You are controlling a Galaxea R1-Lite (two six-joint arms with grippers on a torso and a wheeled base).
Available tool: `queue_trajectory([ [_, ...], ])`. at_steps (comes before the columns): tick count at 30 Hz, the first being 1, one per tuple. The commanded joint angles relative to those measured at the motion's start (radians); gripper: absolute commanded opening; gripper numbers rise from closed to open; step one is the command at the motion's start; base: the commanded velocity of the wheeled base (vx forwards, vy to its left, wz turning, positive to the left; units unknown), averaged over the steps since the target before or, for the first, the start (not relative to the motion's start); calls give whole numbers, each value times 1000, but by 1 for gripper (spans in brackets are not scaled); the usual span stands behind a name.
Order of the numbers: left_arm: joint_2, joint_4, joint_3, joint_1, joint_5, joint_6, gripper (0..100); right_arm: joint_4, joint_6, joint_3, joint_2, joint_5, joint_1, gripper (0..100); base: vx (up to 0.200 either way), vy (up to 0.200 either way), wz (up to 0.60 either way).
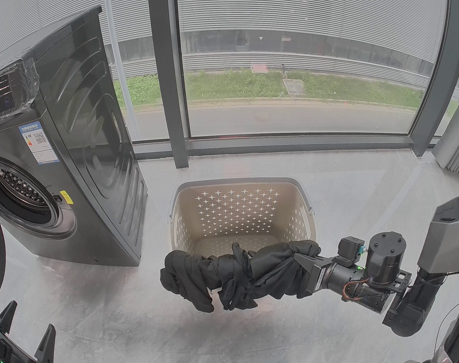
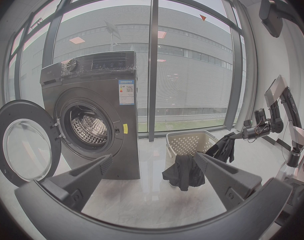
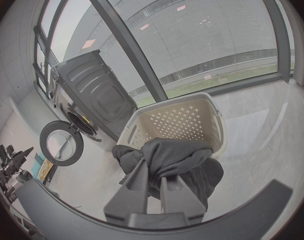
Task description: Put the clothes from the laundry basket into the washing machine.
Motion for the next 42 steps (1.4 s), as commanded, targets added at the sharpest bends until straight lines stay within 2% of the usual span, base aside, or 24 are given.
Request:
queue_trajectory([
  [1,-17,1,18,0,0,1,100,-3,-19,15,-186,-24,78,0,0,0,0],
  [3,-17,1,18,0,0,1,100,-2,-37,7,-255,-35,112,0,0,0,0],
  [4,-17,1,18,0,0,1,100,-2,-65,4,-284,-35,113,0,0,0,0],
  [5,-17,0,18,0,0,1,100,-2,-86,4,-300,-34,109,0,0,0,0],
  [10,-17,1,18,0,0,1,100,15,-129,-13,-346,-34,101,0,0,0,0],
  [12,-17,0,18,0,0,1,100,73,-162,-71,-369,-35,92,0,0,0,0],
  [15,-17,0,18,0,0,-1,100,110,-166,-94,-390,-40,79,0,0,0,0],
  [17,-17,0,18,0,0,1,100,149,-169,-99,-409,-89,30,0,0,0,0],
  [21,-17,1,18,0,0,1,100,189,-197,-111,-418,-133,12,0,0,0,0],
  [28,-17,0,18,-2,-12,-11,100,201,-211,-100,-418,-158,7,0,0,0,0],
  [33,-17,0,18,-2,-12,-8,100,205,-211,-94,-438,-210,6,0,-160,0,0],
  [37,-17,0,18,-2,-12,-2,100,202,-206,-82,-442,-215,4,0,-100,0,0],
  [42,-17,0,18,-2,-13,-10,100,204,-205,-54,-455,-215,6,0,0,40,0],
])
